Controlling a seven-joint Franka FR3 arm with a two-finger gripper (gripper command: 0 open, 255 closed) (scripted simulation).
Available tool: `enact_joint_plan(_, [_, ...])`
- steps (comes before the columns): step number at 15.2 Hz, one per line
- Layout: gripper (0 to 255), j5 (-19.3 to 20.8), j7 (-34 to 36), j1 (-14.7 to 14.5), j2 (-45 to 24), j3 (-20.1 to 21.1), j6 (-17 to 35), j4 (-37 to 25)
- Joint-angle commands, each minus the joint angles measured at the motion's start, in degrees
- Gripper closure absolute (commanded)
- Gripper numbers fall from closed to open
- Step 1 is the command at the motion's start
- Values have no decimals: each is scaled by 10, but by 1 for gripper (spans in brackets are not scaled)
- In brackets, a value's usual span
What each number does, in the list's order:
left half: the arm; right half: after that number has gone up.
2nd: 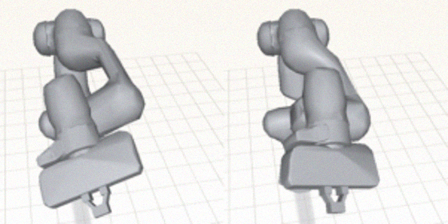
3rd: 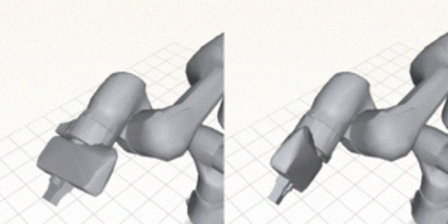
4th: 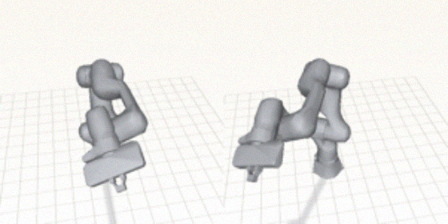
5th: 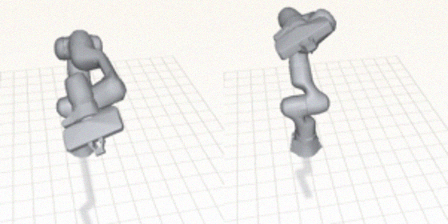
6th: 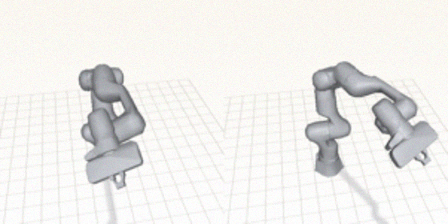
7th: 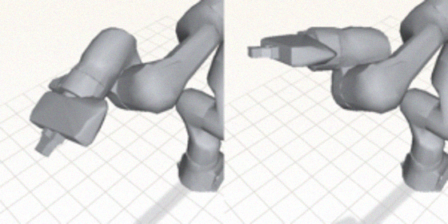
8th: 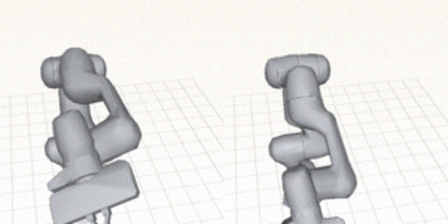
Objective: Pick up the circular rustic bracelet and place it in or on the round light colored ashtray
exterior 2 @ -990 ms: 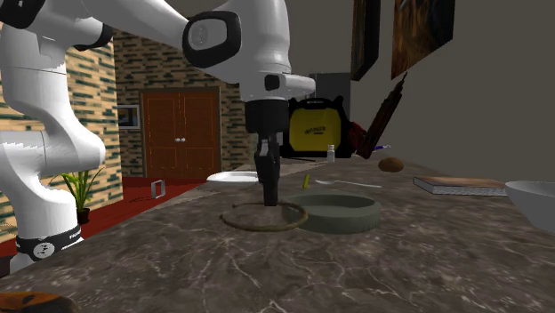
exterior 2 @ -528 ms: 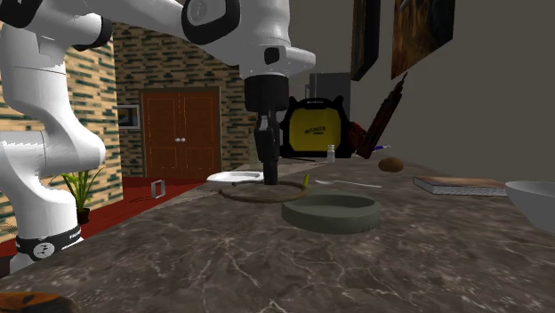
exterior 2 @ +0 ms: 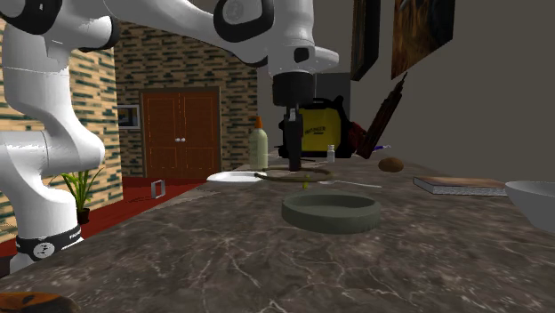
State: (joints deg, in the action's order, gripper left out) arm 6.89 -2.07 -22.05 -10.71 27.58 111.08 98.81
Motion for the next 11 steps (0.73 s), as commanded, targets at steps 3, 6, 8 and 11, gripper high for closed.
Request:
enact_joint_plan(3, [255,34,58,-45,-61,13,-32,-83])
enact_joint_plan(6, [255,61,97,-85,-114,17,-60,-156])
enact_joint_plan(8, [255,79,119,-116,-153,17,-83,-213])
enact_joint_plan(11, [255,81,122,-117,-156,16,-69,-201])
